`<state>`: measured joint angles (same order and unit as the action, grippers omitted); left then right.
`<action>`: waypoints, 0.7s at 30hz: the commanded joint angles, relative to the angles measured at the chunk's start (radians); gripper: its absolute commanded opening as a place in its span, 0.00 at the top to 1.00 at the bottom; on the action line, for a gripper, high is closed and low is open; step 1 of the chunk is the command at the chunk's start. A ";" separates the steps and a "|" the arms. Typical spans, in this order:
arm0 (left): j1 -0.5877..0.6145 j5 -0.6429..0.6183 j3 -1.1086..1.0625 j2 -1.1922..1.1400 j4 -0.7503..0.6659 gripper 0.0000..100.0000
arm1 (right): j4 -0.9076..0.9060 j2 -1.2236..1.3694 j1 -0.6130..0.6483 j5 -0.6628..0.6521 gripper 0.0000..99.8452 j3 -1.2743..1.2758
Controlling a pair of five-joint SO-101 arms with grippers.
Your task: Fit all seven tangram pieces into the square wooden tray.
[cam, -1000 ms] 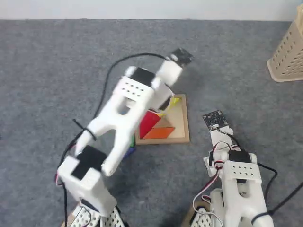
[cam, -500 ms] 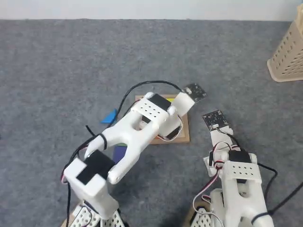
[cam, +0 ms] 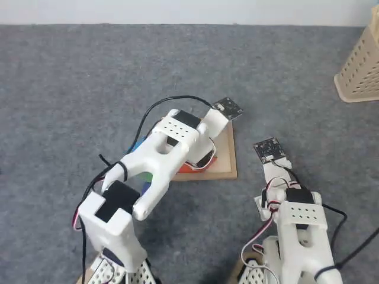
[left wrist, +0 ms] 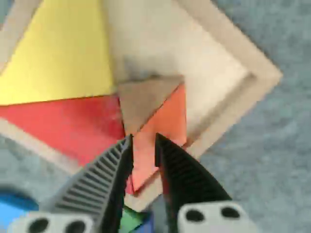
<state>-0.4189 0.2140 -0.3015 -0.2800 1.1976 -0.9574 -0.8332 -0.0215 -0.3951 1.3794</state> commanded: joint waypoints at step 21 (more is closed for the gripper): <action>-0.060 -0.020 0.044 0.095 -0.190 0.92 | 0.018 -0.027 -0.015 -0.009 0.89 0.002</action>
<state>-0.4388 0.1941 -0.3445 -0.1496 1.0104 -0.9574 -0.8347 -0.0215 -0.3951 1.3794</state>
